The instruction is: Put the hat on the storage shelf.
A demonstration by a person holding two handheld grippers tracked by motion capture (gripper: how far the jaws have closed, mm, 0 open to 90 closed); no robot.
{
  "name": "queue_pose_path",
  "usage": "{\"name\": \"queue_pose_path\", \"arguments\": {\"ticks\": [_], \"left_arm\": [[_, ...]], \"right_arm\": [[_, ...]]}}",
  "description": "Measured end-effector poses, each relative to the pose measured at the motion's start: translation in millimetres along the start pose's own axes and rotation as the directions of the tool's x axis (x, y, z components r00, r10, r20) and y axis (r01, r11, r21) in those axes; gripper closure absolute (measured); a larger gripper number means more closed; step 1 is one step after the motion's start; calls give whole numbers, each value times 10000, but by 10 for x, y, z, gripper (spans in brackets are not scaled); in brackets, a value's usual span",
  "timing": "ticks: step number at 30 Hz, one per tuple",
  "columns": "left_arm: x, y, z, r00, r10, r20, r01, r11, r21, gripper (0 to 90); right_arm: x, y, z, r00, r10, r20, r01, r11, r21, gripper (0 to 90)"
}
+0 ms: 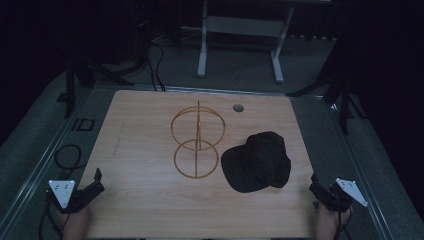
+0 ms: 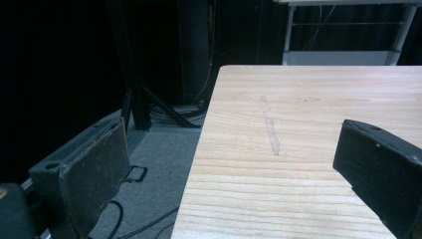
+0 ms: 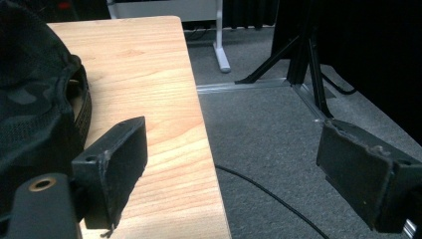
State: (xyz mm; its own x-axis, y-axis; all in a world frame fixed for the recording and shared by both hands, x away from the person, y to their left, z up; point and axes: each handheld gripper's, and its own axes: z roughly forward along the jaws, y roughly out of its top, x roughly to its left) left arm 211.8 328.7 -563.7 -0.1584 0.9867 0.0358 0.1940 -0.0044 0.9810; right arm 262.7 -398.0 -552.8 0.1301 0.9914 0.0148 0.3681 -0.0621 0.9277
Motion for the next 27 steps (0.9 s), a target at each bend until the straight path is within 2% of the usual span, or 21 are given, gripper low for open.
{"name": "queue_pose_path", "arguments": {"ticks": [1,2,3,5,6,8,10,12,13,14,19,20,21,22,23,27], "left_arm": [[-1,-1,0,10000,2,11,-2,10000,-20,18],[-2,-1,0,10000,4,1,-4,10000,-17,18],[-1,0,0,10000,11,11,-11,10000,-10,18],[-2,0,0,10000,10,5,-10,10000,-9,18],[-3,0,1,10000,12,-3,-12,10000,-4,18],[-4,0,1,10000,31,7,-31,10000,-1,18],[-6,0,2,10000,40,6,-40,10000,-12,18],[-7,0,2,10000,47,4,-47,10000,-10,18],[-8,0,2,10000,46,-5,-46,10000,-19,18],[-8,0,2,10000,44,-9,-44,10000,-15,18],[-6,1,3,10000,35,38,-35,10000,23,18],[-6,1,3,10000,34,42,-34,10000,20,18],[-6,1,3,10000,47,44,-47,10000,21,18],[-6,1,3,10000,45,43,-45,10000,12,18],[-7,1,2,10000,51,32,-51,10000,10,18],[-11,2,3,10000,72,19,-72,10000,31,18]], "right_arm": [[0,0,0,10000,0,0,0,10000,0,127],[-4,0,-2,9999,38,-169,-38,10000,23,133],[-23,-1,-5,9976,250,-650,-246,9997,68,133],[-43,8,-22,9947,279,-994,-286,9996,-58,139],[-43,8,-22,9947,279,-994,-286,9996,-58,139],[-71,46,-6,9806,378,-1925,-376,9993,47,141],[-85,81,12,9747,75,-2234,-22,9997,242,141],[-109,119,31,9409,-40,-3388,105,9998,174,141],[-109,119,31,9409,-40,-3388,105,9998,174,141],[-101,130,26,9353,-113,-3537,197,9996,202,141],[-30,216,-29,9001,-448,-4334,605,9979,223,140],[-9,237,-39,8900,-559,-4525,707,9974,159,138],[41,277,-56,8713,-979,-4810,1097,9940,-36,135],[41,277,-56,8713,-979,-4810,1097,9940,-36,135],[63,292,-62,8647,-1103,-4900,1227,9924,-69,135],[236,382,-77,8182,-1521,-5544,1973,9801,223,127]]}}
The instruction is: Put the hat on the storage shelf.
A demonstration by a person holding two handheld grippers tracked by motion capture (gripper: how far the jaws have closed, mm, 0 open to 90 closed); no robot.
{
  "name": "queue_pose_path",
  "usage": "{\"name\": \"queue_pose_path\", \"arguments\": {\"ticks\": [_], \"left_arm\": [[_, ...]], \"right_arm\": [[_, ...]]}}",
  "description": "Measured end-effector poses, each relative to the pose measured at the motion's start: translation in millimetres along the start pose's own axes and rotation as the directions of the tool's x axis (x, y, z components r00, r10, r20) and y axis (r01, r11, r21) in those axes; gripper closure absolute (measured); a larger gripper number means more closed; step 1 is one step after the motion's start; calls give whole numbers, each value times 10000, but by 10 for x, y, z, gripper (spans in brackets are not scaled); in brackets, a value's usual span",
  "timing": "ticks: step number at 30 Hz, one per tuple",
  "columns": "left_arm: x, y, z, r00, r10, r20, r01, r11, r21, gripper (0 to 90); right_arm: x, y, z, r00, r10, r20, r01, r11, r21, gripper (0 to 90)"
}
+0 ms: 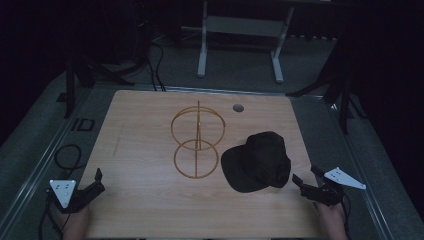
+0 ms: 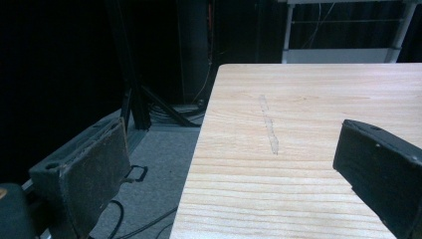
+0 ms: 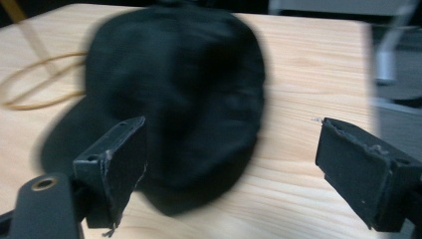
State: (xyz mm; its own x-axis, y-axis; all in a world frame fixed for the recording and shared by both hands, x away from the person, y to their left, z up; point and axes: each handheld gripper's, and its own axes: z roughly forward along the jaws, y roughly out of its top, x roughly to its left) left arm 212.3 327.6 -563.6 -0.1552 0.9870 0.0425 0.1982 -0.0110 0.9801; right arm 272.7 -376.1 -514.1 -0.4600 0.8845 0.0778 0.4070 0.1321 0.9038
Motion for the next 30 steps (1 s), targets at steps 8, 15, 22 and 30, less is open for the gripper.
{"name": "queue_pose_path", "arguments": {"ticks": [8,15,22,30], "left_arm": [[-4,0,1,10000,21,-3,-21,10000,-4,18],[-3,0,-1,10000,32,23,-32,10000,-3,18],[-5,0,2,10000,55,62,-55,10000,2,18],[-10,1,0,9999,101,58,-101,9999,10,18]], "right_arm": [[213,151,100,9915,202,-1286,-204,9998,4,121],[448,271,334,9873,-88,-1585,143,9993,334,122],[552,297,538,9872,-37,-1593,147,9976,680,123],[613,301,653,9795,-700,-1891,929,9890,1148,375]]}}
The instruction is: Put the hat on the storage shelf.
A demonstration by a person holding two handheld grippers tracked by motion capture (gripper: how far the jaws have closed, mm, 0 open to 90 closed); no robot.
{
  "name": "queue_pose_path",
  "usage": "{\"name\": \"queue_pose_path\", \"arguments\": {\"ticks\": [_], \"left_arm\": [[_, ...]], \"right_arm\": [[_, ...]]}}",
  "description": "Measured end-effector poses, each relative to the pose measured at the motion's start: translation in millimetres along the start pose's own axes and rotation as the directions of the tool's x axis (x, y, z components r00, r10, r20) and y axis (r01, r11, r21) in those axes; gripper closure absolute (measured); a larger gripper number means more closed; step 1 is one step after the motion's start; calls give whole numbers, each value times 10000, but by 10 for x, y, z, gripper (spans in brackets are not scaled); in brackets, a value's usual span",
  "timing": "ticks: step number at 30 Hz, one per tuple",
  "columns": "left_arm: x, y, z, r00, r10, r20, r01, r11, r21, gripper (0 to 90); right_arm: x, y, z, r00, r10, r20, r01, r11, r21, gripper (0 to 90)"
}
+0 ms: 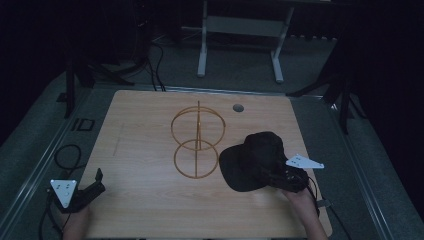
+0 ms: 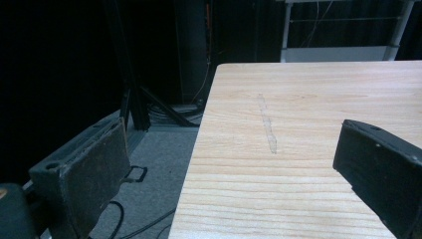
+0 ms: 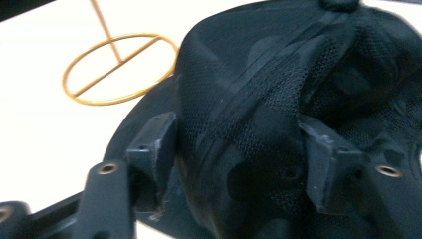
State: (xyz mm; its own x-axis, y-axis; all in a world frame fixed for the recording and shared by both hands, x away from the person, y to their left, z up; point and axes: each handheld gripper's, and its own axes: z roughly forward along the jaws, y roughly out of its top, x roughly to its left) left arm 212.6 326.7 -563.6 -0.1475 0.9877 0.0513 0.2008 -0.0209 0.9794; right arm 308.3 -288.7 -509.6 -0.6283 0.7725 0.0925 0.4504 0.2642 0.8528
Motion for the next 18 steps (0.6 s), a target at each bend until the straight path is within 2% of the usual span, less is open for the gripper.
{"name": "queue_pose_path", "arguments": {"ticks": [4,7,9,14,18], "left_arm": [[-1,1,-1,10000,25,15,-25,10000,7,18],[-2,1,0,10000,39,9,-39,10000,14,18],[-2,1,-1,10000,38,13,-38,10000,10,18],[-2,0,-2,10000,41,16,-41,10000,3,18],[-1,1,-1,10000,39,24,-39,10000,12,18]], "right_arm": [[-4,5,33,9995,112,-303,-112,9999,15,471],[2,18,38,9982,105,-598,-100,9999,75,596],[20,38,37,9979,-184,-619,198,9996,223,666],[41,60,33,9977,-363,-567,381,9988,320,704],[101,91,2,9958,-726,-552,733,9972,121,777]]}}
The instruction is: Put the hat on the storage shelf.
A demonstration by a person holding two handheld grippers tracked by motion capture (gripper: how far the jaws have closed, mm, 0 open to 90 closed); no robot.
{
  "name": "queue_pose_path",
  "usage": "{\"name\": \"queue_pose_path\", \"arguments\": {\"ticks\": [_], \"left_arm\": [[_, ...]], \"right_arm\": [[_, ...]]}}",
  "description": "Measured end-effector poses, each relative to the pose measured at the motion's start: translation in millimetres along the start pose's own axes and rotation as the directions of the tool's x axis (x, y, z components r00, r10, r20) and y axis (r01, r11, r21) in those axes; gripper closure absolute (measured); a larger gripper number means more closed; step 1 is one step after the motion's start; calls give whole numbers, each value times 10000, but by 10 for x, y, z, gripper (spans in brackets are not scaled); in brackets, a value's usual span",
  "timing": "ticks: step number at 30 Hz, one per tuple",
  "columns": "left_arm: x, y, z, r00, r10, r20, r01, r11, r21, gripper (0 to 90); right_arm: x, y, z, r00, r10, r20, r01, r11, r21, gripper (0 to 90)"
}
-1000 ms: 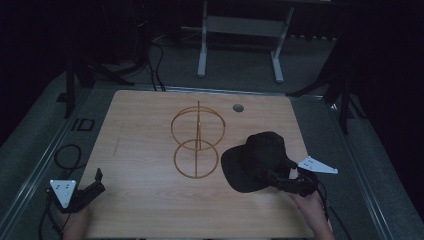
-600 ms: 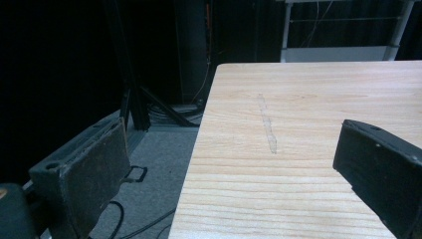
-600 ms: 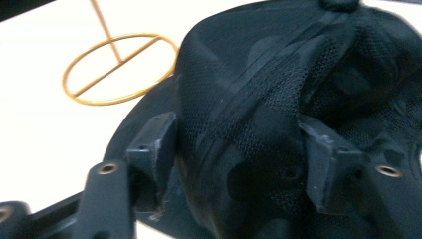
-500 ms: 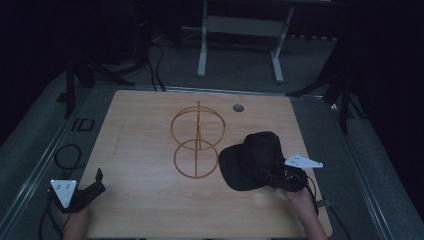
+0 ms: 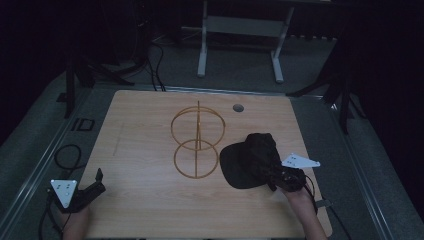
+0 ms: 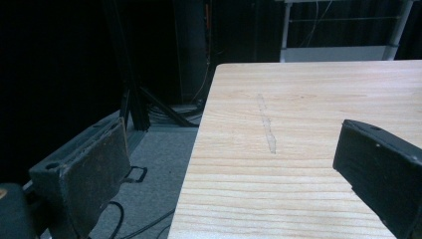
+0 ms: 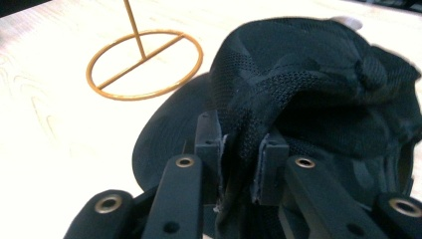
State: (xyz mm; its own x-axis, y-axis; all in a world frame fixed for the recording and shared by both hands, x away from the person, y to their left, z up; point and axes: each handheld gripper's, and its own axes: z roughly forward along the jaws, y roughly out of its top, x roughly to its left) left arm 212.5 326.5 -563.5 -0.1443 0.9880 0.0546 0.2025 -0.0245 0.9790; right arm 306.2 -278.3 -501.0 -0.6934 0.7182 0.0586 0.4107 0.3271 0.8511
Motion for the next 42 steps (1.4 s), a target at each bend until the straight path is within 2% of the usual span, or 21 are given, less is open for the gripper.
{"name": "queue_pose_path", "arguments": {"ticks": [9,16,17,24,32,42], "left_arm": [[1,0,0,10000,-12,12,12,10000,-8,18],[2,-1,0,10000,-29,11,29,10000,-13,18],[1,-1,0,10000,-26,8,26,10000,-12,18],[2,0,2,10000,-32,7,32,10000,-6,18],[1,1,4,10000,-37,5,37,10000,16,18],[2,0,2,10000,-26,26,26,10000,4,18]], "right_arm": [[23,135,-169,9998,-193,-98,191,9995,-265,811],[33,335,-412,9995,-305,-3,303,9953,-915,813],[35,400,-488,9992,-392,50,395,9935,-1066,813],[22,606,-695,9982,-576,186,597,9868,-1505,813],[10,893,-904,9970,-727,268,767,9757,-2055,814],[-9,1264,-1112,9951,-841,518,944,9637,-2496,814]]}}
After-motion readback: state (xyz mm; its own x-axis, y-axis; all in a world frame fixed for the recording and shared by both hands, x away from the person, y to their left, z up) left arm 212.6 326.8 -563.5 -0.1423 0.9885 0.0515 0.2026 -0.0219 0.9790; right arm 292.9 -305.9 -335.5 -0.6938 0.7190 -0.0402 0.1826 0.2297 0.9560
